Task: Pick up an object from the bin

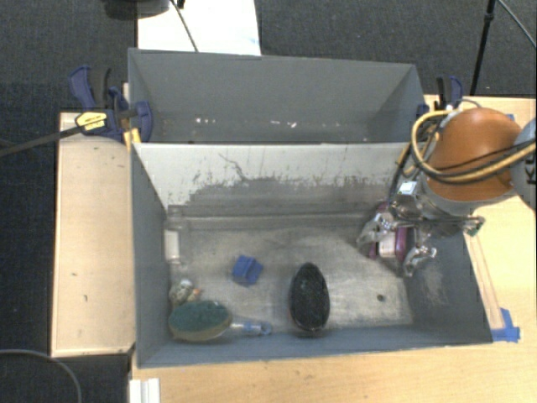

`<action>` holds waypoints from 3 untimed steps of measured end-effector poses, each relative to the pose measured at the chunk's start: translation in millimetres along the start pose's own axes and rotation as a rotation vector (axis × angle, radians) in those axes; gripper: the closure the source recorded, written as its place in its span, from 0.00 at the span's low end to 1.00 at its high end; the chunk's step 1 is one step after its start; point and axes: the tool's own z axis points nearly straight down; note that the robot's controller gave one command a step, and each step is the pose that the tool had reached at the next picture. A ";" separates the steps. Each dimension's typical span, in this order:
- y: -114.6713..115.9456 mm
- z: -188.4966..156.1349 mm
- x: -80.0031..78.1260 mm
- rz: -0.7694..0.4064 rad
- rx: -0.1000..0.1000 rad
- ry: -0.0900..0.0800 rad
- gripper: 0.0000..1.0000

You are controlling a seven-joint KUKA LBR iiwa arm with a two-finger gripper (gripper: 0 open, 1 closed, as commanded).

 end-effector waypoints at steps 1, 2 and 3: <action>-3.2 -7.1 -5.0 -0.187 -0.008 -0.002 0.00; -7.9 -7.9 1.3 -0.183 0.000 0.009 1.00; 20.8 -159.9 1.3 -0.425 0.022 0.018 1.00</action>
Offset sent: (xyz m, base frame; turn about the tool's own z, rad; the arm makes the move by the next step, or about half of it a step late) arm 0.0059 -0.0161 0.0082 -0.1887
